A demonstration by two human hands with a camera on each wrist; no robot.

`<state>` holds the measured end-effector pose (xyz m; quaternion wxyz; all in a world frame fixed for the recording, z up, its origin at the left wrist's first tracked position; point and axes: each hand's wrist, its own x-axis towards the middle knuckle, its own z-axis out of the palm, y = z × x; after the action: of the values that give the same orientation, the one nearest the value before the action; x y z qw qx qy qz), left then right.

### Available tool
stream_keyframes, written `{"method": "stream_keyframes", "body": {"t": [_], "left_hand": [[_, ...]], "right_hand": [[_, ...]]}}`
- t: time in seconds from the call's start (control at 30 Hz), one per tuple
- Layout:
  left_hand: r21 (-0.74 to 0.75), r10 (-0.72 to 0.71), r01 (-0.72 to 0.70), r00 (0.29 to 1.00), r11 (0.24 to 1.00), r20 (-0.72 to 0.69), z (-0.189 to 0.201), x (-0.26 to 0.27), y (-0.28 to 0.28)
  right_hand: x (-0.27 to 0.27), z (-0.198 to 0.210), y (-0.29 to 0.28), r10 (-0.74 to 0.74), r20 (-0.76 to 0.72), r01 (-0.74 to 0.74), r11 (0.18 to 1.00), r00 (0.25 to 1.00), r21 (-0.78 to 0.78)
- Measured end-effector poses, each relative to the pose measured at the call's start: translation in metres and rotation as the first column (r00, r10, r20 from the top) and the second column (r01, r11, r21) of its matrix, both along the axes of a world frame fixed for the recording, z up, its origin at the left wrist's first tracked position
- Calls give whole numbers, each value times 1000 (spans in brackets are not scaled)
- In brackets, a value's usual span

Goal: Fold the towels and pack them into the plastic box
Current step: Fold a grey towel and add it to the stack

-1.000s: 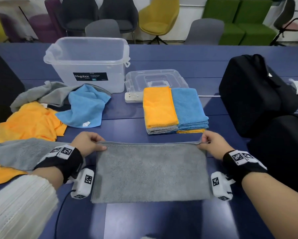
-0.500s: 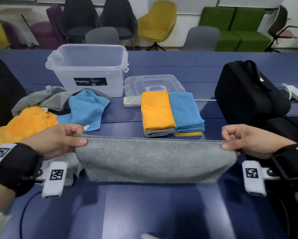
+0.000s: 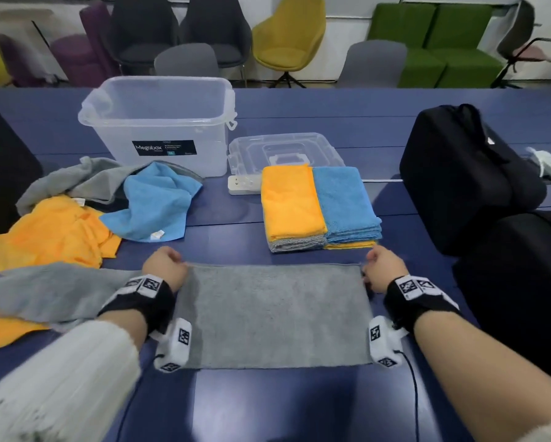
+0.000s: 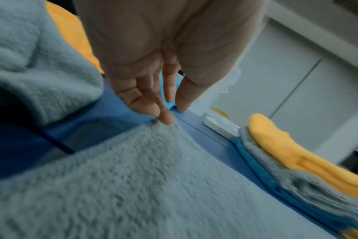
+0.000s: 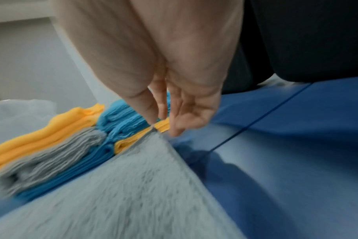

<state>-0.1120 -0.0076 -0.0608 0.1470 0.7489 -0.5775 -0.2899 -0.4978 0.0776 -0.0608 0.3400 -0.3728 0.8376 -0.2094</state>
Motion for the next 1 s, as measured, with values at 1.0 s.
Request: {"method": "stream_keyframes", "body": {"t": [1.0], "left_hand": [[23, -493, 528, 805, 849, -330, -11, -107, 71]], "right_hand": [[127, 13, 42, 506, 98, -502, 863, 857, -59]]}}
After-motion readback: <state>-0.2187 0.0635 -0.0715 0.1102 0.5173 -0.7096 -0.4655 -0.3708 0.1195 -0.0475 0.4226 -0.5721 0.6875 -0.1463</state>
